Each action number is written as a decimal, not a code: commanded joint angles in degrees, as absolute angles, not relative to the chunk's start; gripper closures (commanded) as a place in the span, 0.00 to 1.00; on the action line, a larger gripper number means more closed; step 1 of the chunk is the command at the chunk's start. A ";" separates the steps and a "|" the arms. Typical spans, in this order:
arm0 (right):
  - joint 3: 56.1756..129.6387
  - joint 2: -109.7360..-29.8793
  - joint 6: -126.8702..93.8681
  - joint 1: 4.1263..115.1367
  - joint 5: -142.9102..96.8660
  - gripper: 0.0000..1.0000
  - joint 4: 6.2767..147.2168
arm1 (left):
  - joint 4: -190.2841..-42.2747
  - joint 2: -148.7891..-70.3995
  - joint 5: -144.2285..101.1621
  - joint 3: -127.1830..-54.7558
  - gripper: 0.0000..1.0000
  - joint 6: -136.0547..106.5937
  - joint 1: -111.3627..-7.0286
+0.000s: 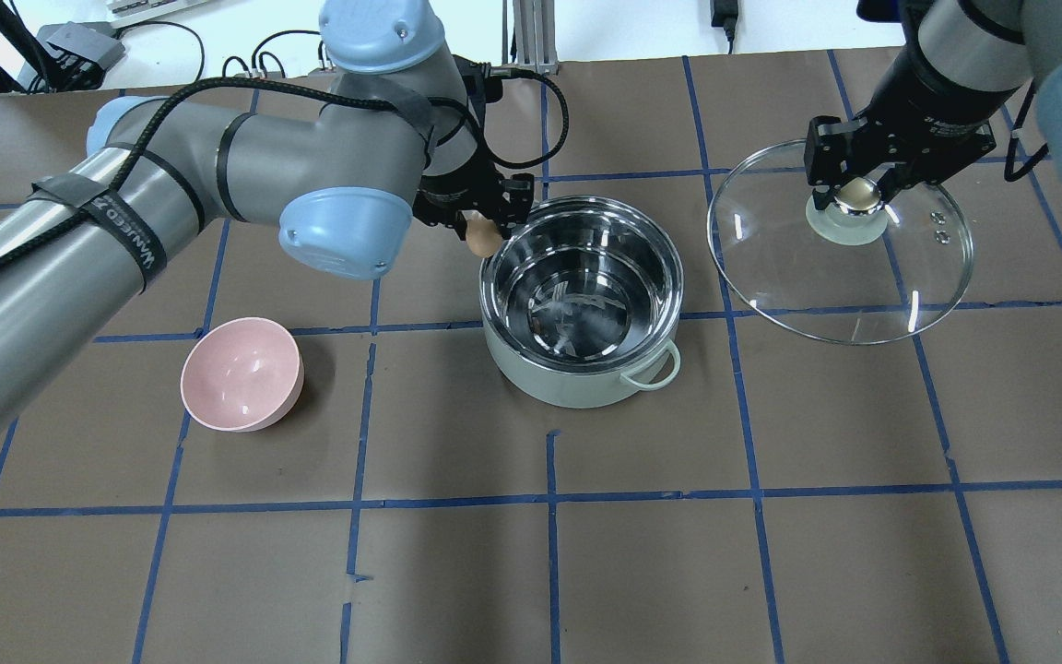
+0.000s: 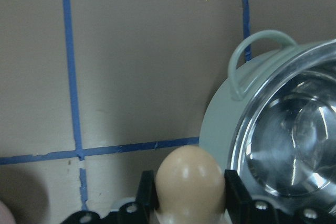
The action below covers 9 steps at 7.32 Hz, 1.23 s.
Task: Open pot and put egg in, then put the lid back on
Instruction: 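Lift the egg with the left gripper and carry it over the pot, then lower the egg into the pot and open the left gripper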
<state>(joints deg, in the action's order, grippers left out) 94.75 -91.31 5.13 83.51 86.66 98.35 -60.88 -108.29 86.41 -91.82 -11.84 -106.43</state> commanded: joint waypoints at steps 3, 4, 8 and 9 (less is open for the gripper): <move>94.83 -91.32 5.36 83.41 86.66 0.77 98.26 | -56.63 -113.01 90.44 -92.20 0.87 -13.98 -111.36; 94.83 -91.32 5.27 83.41 86.66 0.77 98.26 | -56.43 -113.98 92.09 -92.28 0.87 -14.15 -112.40; 94.83 -91.32 5.27 83.50 86.66 0.75 98.26 | -56.16 -113.21 92.99 -92.81 0.22 -14.15 -112.94; 94.83 -91.32 5.27 83.50 86.66 0.75 98.26 | -56.25 -111.81 93.16 -92.73 0.17 -14.06 -112.85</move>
